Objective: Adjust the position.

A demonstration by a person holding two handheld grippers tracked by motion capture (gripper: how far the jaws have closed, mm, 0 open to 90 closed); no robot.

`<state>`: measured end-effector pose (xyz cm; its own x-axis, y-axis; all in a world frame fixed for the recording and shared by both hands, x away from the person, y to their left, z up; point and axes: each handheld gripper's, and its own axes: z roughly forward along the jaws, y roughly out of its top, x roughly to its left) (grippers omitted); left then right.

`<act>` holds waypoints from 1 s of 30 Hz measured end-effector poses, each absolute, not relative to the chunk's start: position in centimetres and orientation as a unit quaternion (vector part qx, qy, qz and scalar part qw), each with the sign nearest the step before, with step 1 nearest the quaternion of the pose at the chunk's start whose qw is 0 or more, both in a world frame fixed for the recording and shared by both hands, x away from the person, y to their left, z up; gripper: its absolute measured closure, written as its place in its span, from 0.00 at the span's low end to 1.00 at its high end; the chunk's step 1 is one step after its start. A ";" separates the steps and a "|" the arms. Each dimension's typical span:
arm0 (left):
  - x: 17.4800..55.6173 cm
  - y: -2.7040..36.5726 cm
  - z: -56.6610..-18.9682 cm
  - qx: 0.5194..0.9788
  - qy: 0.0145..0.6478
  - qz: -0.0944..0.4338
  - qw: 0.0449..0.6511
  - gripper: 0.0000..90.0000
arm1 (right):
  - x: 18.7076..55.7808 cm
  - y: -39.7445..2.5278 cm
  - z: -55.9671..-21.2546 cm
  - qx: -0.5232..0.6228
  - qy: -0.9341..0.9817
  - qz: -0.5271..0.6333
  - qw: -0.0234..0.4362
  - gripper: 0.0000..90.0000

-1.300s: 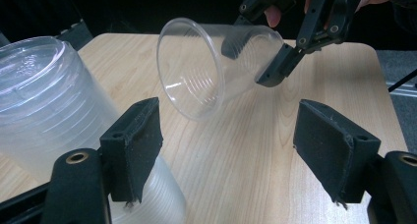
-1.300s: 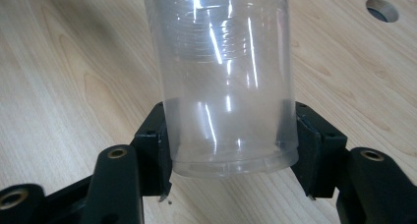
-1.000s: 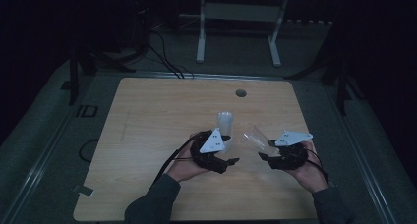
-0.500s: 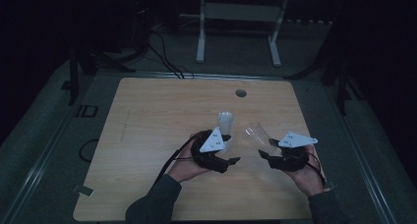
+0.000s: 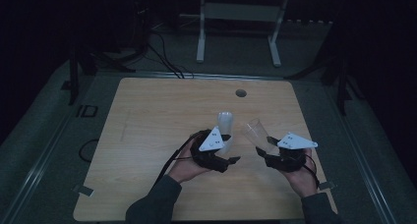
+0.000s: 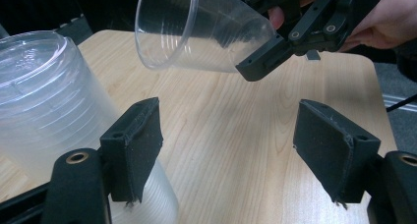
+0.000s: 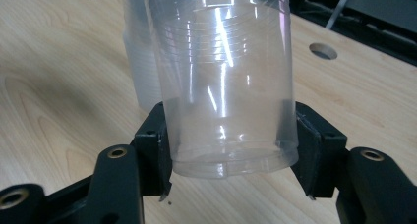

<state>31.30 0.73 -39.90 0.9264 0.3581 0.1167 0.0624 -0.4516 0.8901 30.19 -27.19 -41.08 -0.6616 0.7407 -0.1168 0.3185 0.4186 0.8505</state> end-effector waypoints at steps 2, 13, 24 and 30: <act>31.3 0.7 -39.9 0.839 0.127 0.144 0.509 0.29 | 30.2 -27.1 -41.0 0.329 0.802 0.432 0.250 0.47; 31.4 0.7 -39.9 0.836 0.133 0.144 0.513 0.29 | 29.9 -27.6 -40.6 0.343 0.773 0.462 0.268 0.47; 31.4 0.7 -39.9 0.834 0.136 0.143 0.516 0.29 | 29.6 -28.1 -40.0 0.351 0.746 0.489 0.284 0.47; 31.4 0.7 -39.9 0.833 0.138 0.141 0.518 0.29 | 29.5 -28.2 -40.0 0.354 0.741 0.494 0.287 0.47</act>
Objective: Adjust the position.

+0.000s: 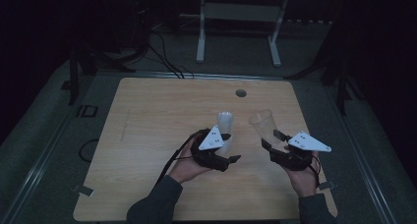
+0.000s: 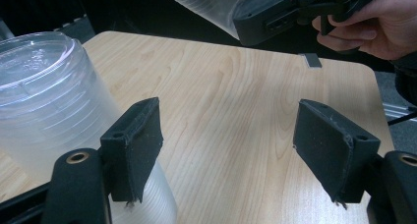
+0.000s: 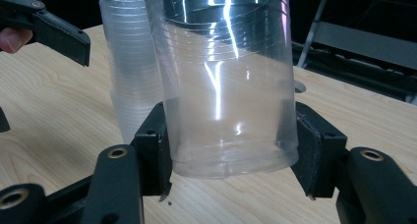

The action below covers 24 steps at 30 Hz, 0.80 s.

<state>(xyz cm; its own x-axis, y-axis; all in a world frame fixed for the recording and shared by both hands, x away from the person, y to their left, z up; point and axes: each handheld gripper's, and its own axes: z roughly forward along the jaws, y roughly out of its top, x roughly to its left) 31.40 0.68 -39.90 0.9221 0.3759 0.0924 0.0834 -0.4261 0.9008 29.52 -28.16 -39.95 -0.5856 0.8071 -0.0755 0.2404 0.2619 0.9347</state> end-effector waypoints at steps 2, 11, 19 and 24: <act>31.4 0.7 -39.9 0.832 0.139 0.140 0.518 0.29 | 29.5 -28.1 -39.9 0.353 0.739 0.495 0.289 0.47; 31.5 0.7 -39.8 0.831 0.149 0.133 0.519 0.29 | 29.3 -28.0 -39.7 0.352 0.730 0.504 0.297 0.47; 31.6 0.7 -39.5 0.827 0.155 0.134 0.523 0.30 | 29.2 -27.9 -39.8 0.358 0.719 0.513 0.303 0.47; 31.6 0.6 -39.4 0.824 0.159 0.134 0.527 0.29 | 29.2 -27.8 -39.9 0.363 0.712 0.518 0.305 0.47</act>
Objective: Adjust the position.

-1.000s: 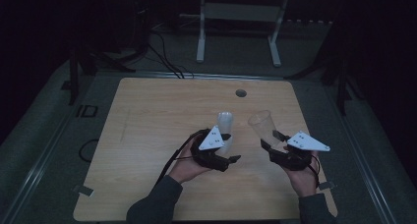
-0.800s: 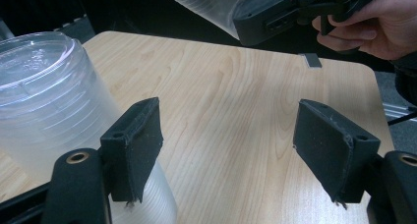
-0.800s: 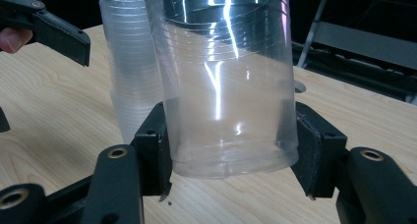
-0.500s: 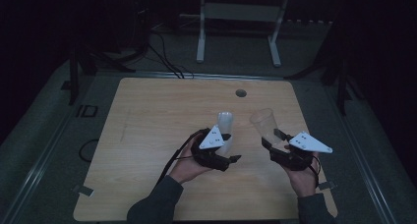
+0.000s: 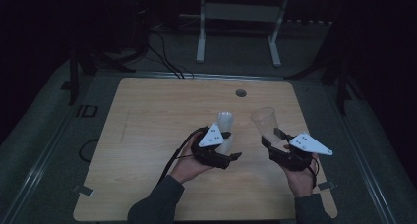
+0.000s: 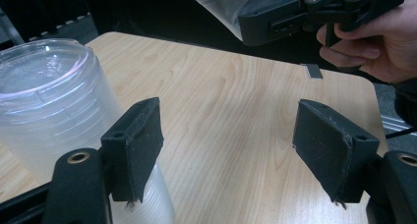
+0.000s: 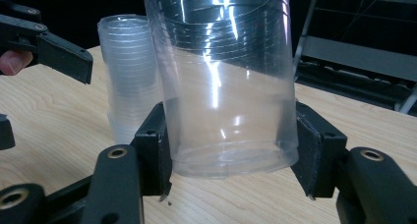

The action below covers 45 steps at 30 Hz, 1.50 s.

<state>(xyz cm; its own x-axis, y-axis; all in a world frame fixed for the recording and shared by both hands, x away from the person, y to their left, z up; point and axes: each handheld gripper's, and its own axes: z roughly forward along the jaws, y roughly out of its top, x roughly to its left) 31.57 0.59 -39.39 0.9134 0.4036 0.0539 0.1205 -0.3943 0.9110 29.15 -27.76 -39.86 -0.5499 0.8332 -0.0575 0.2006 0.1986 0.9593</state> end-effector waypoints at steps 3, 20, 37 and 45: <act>31.6 0.6 -39.3 0.822 0.163 0.135 0.529 0.29 | 29.1 -27.6 -39.9 0.364 0.708 0.521 0.306 0.47; 32.1 0.1 -39.2 0.809 0.197 0.133 0.537 0.29 | 28.9 -27.7 -40.0 0.374 0.686 0.537 0.318 0.47; 32.5 -0.4 -38.6 0.793 0.216 0.126 0.555 0.29 | 28.7 -27.3 -40.3 0.383 0.678 0.531 0.333 0.47; 32.5 -0.8 -38.4 0.791 0.218 0.122 0.559 0.29 | 28.6 -27.3 -40.3 0.385 0.674 0.534 0.336 0.47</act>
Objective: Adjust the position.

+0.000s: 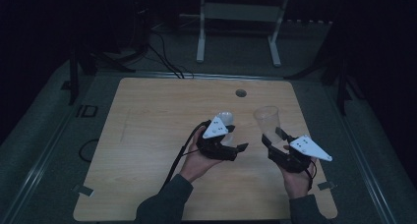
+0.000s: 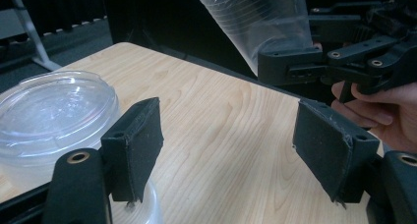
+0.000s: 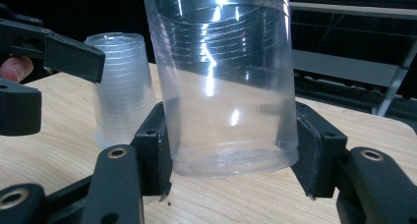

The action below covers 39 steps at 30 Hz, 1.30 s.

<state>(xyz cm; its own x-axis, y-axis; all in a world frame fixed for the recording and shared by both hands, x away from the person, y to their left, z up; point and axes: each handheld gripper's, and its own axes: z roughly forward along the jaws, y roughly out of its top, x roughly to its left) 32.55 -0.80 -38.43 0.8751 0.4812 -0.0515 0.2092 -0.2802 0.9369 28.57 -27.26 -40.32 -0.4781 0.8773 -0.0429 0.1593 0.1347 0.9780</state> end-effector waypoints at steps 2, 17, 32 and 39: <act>32.6 -0.8 -38.4 0.789 0.220 0.120 0.561 0.29 | 28.6 -27.3 -40.3 0.385 0.673 0.534 0.337 0.47; 33.5 -1.8 -37.7 0.781 0.227 0.101 0.572 0.29 | 28.4 -26.8 -40.5 0.379 0.676 0.534 0.340 0.47; 33.8 -2.7 -37.0 0.777 0.228 0.095 0.579 0.30 | 28.2 -26.9 -40.5 0.382 0.668 0.539 0.344 0.47; 34.2 -3.4 -36.5 0.775 0.229 0.087 0.583 0.30 | 28.2 -26.9 -40.4 0.381 0.665 0.541 0.347 0.47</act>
<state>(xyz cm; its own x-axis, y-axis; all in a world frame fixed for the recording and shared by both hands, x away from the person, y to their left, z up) 34.19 -3.36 -36.48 0.8799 0.4567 -0.1312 0.2528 -0.2163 0.9430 28.18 -26.87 -40.45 -0.4692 0.8817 -0.0490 0.1315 0.1246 0.9835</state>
